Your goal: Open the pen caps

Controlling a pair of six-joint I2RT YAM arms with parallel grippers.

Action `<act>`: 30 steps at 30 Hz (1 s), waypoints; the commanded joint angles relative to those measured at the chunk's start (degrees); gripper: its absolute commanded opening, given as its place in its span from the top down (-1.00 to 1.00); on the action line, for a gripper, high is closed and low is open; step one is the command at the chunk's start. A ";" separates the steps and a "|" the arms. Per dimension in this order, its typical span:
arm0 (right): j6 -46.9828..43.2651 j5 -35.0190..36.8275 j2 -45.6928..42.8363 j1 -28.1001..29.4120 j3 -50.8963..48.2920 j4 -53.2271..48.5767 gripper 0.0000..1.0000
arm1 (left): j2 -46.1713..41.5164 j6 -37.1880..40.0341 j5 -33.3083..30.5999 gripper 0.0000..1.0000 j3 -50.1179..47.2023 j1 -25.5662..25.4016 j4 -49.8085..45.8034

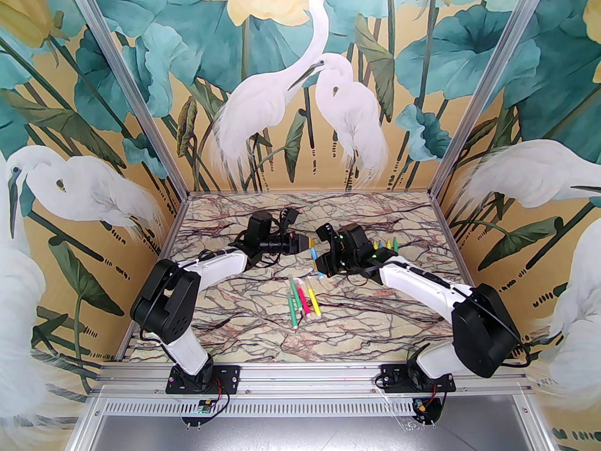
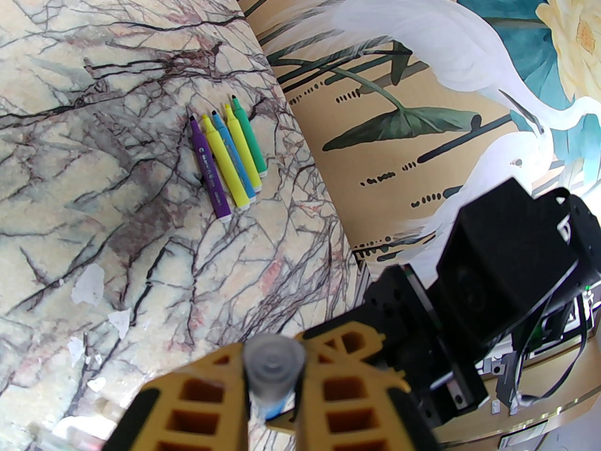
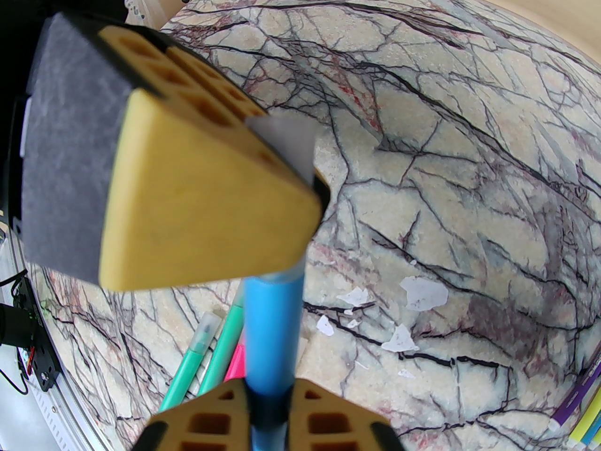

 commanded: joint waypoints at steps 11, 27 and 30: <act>0.74 -0.01 3.84 0.37 0.74 6.38 0.26 | -0.80 -1.16 3.88 0.95 1.42 -0.53 1.38; -1.40 1.14 1.38 0.52 -3.77 4.69 1.00 | -1.46 -0.75 -4.05 1.00 5.90 1.14 -5.53; -1.51 1.86 0.72 0.87 -5.97 5.08 1.00 | -1.65 -3.22 -4.82 1.00 5.95 2.84 -4.90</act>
